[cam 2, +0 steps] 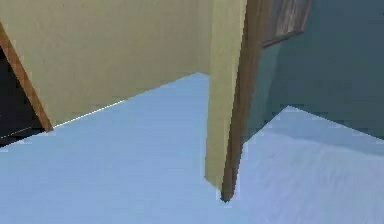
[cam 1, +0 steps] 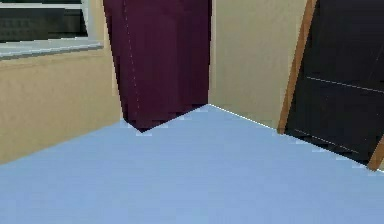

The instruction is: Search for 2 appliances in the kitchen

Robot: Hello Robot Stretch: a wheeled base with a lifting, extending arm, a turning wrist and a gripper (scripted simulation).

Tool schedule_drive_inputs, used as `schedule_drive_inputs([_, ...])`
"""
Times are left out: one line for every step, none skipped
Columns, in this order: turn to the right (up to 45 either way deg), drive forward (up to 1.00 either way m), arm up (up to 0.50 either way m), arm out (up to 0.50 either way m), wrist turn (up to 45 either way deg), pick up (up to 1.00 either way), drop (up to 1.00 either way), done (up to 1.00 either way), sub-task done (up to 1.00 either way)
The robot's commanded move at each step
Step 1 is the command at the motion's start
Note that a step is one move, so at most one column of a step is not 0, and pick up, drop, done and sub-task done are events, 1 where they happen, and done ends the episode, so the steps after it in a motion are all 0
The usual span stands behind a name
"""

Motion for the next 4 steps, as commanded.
schedule_drive_inputs([45.0, 0.00, 0.00, 0.00, 0.0, 0.00, 0.00, 0.00, 0.00])
schedule_drive_inputs([0.0, 0.25, 0.00, 0.00, 0.0, 0.00, 0.00, 0.00, 0.00])
schedule_drive_inputs([-45.0, 0.00, 0.00, 0.00, 0.0, 0.00, 0.00, 0.00, 0.00])
schedule_drive_inputs([-42.0, 0.00, 0.00, 0.00, 0.0, 0.00, 0.00, 0.00, 0.00])
